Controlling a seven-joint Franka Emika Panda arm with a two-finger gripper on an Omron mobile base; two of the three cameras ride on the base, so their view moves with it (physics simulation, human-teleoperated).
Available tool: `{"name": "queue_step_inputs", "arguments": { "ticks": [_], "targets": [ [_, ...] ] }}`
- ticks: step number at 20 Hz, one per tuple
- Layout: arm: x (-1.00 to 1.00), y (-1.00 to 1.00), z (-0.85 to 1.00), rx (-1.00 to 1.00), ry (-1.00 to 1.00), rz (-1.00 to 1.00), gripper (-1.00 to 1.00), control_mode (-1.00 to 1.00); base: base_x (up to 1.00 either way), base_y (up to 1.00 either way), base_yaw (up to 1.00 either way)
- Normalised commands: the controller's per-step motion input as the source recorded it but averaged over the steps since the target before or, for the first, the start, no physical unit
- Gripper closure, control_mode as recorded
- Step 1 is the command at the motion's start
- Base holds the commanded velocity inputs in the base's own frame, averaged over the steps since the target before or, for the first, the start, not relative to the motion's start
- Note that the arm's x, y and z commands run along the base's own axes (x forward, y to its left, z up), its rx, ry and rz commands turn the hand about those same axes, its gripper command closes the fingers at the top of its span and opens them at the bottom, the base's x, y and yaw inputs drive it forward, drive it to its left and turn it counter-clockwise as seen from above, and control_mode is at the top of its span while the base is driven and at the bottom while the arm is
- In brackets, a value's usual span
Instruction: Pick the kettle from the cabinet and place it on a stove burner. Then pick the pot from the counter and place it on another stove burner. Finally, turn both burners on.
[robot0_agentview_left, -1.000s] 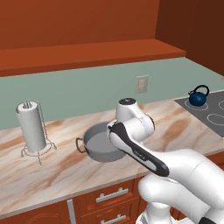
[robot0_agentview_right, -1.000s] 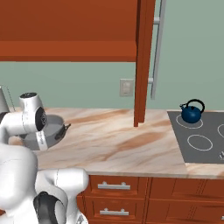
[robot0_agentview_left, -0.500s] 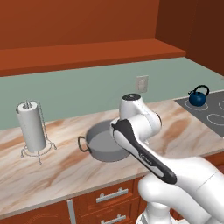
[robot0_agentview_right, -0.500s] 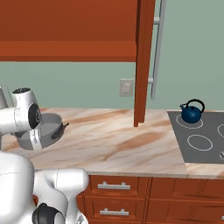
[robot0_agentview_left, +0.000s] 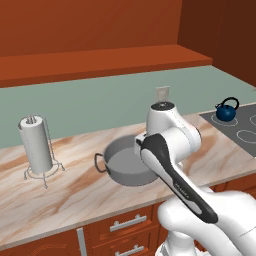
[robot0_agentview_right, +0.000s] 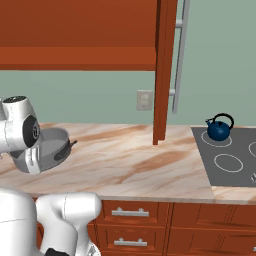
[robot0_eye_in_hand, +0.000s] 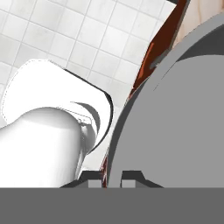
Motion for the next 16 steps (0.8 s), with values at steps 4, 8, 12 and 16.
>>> {"name": "queue_step_inputs", "arguments": {
  "ticks": [4,8,12,16],
  "targets": [
    [-0.40,-0.13,0.43,-0.01,0.00,-0.03,1.00,-1.00,0.00,0.00,0.00],
    [-0.40,-0.11,0.40,-0.01,0.00,-0.02,1.00,-1.00,0.00,0.00,0.00],
    [-0.39,-0.09,0.34,-0.01,0.00,-0.02,1.00,-1.00,0.00,0.00,0.00],
    [-0.34,-0.06,0.27,-0.02,0.00,-0.02,1.00,-1.00,0.00,0.00,0.00]
  ]
}}
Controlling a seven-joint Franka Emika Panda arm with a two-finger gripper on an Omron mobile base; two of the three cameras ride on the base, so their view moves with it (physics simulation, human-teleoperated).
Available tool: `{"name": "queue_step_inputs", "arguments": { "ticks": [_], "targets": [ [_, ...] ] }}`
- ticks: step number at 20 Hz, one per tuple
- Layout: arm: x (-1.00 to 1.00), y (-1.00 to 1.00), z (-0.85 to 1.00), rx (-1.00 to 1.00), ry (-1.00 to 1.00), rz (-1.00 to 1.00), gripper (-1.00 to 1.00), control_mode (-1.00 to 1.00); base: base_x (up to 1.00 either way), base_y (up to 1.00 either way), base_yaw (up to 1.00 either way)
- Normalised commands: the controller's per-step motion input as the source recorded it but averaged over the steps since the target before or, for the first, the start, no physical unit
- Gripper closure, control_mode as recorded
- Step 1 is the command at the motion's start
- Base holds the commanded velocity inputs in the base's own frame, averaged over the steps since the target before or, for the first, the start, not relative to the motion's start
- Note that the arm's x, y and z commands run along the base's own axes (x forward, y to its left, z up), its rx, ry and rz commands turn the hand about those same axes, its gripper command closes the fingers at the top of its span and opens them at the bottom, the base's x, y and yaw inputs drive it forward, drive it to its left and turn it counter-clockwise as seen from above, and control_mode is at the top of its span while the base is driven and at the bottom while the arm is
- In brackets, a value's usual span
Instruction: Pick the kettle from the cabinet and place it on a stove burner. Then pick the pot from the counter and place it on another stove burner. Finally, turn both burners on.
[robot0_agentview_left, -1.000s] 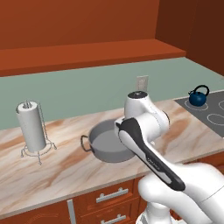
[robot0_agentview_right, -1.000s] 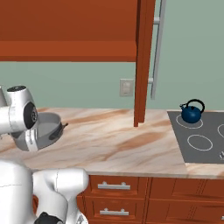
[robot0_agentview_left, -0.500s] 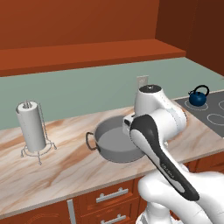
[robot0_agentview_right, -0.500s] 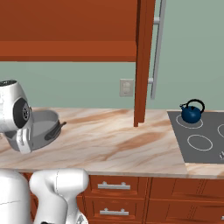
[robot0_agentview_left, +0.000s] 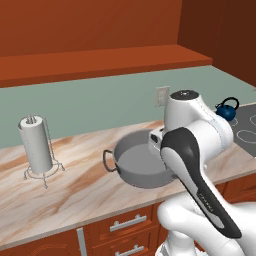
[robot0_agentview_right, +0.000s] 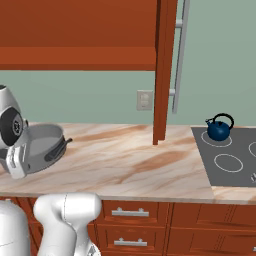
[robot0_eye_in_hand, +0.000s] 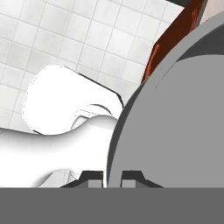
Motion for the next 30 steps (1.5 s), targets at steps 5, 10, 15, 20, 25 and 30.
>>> {"name": "queue_step_inputs", "arguments": {
  "ticks": [5,10,15,20,25,30],
  "targets": [
    [-0.02,0.02,0.00,0.00,0.03,0.00,1.00,-1.00,0.00,0.00,0.00],
    [-0.04,0.02,-0.02,0.00,-0.02,0.00,1.00,1.00,-0.22,-0.09,0.00],
    [0.00,0.00,0.00,0.00,0.00,0.00,1.00,1.00,-0.66,-0.35,-0.01],
    [0.00,0.00,0.00,0.00,0.00,0.00,1.00,1.00,-0.65,-0.37,-0.02],
    [0.00,0.00,0.00,0.00,0.00,0.00,1.00,1.00,-0.56,-0.47,-0.03],
    [0.00,0.00,0.00,0.00,0.00,0.00,1.00,1.00,-0.33,-0.63,-0.02]
  ]
}}
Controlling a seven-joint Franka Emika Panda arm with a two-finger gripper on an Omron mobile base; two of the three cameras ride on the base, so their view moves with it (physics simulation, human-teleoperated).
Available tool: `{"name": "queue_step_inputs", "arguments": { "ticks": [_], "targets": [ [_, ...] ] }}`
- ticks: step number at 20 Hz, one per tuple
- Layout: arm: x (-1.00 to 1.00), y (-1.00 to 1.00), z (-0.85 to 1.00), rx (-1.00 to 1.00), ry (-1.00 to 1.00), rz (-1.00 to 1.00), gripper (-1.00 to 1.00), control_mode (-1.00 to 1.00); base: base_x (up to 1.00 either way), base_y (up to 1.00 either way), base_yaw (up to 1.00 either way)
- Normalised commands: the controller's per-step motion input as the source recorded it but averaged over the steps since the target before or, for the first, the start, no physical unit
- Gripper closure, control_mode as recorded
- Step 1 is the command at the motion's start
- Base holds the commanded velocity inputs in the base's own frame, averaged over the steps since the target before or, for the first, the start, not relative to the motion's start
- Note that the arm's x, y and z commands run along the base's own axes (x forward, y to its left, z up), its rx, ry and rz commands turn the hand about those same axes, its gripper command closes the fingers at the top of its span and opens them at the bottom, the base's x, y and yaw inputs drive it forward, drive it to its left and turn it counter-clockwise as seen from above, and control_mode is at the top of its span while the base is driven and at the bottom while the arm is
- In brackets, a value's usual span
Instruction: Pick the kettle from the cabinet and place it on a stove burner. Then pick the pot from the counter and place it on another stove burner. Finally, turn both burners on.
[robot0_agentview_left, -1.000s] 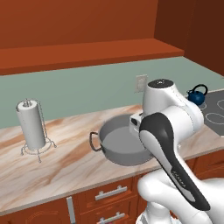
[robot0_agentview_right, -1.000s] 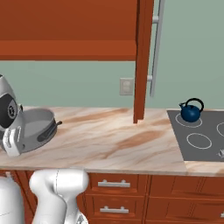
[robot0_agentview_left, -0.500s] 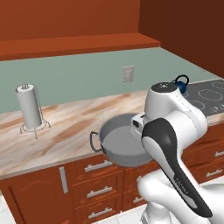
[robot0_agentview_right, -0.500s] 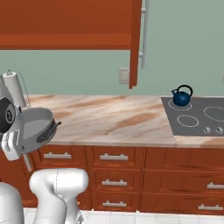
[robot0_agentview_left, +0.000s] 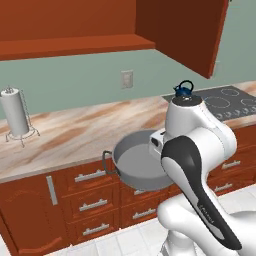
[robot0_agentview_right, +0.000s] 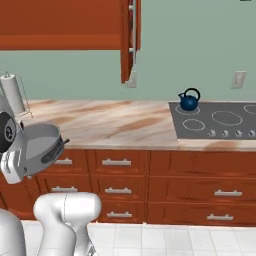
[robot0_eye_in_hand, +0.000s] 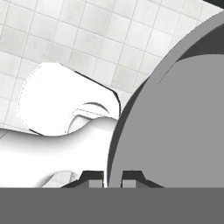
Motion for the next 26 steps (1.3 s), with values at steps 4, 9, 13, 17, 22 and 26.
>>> {"name": "queue_step_inputs", "arguments": {
  "ticks": [4,9,13,17,22,26],
  "targets": [
    [0.00,0.00,0.00,0.00,0.00,0.00,1.00,1.00,-0.12,-0.72,0.00],
    [0.00,0.00,0.00,0.00,0.00,0.00,1.00,1.00,-0.03,-0.73,0.00],
    [0.00,0.00,0.00,0.00,0.00,0.00,1.00,1.00,-0.01,-0.74,0.00],
    [0.00,0.00,0.00,0.00,0.00,0.00,1.00,1.00,0.00,-0.74,0.00],
    [0.00,0.00,0.00,0.00,0.00,0.00,1.00,1.00,0.00,-0.72,0.01],
    [0.00,0.00,0.00,0.00,0.00,0.00,1.00,1.00,0.05,-0.66,0.05]
  ]
}}
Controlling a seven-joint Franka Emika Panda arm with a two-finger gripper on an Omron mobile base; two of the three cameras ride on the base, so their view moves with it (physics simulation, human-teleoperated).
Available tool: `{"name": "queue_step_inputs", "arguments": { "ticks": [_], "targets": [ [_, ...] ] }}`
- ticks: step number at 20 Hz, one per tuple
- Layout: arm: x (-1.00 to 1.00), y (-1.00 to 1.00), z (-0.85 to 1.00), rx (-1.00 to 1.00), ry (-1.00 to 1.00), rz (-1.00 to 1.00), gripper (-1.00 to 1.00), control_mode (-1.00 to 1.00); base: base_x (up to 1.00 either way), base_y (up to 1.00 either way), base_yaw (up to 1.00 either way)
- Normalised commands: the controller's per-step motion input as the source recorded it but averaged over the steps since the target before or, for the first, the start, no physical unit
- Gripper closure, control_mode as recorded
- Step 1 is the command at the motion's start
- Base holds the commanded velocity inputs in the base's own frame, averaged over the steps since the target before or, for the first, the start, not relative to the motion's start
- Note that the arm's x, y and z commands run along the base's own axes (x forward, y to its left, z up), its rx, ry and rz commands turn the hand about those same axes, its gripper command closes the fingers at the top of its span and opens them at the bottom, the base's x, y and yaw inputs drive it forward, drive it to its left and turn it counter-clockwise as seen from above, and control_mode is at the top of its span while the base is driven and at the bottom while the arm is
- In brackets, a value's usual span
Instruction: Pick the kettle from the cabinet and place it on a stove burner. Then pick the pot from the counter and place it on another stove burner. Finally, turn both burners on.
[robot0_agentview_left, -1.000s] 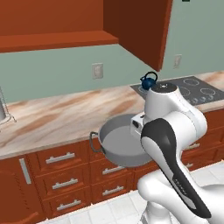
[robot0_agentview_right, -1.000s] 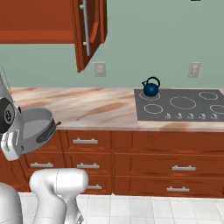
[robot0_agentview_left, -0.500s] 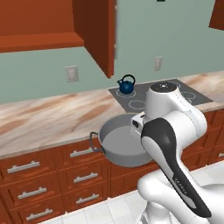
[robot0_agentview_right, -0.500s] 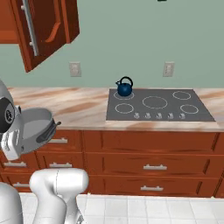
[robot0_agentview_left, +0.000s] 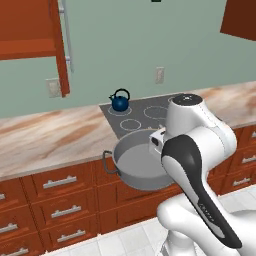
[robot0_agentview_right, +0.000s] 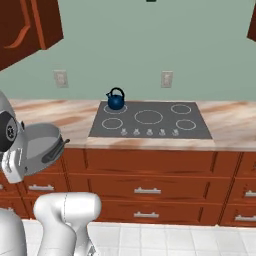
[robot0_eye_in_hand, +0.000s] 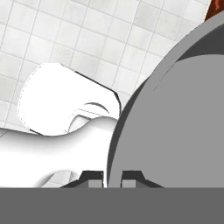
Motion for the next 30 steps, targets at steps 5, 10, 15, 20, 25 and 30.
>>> {"name": "queue_step_inputs", "arguments": {
  "ticks": [5,10,15,20,25,30],
  "targets": [
    [0.00,0.00,0.00,0.00,0.00,0.00,1.00,1.00,0.24,-0.61,0.09],
    [0.00,0.00,0.00,0.00,0.00,0.00,1.00,1.00,0.41,-0.56,0.12],
    [0.00,0.00,0.00,0.00,0.00,0.00,1.00,1.00,0.53,-0.51,0.14],
    [0.00,0.00,0.00,0.00,0.00,0.00,1.00,1.00,0.50,-0.48,0.13],
    [0.00,0.00,0.00,0.00,0.00,0.00,1.00,1.00,0.45,-0.46,0.12],
    [0.00,0.00,0.00,0.00,0.00,0.00,1.00,1.00,0.49,-0.35,0.10]
  ]
}}
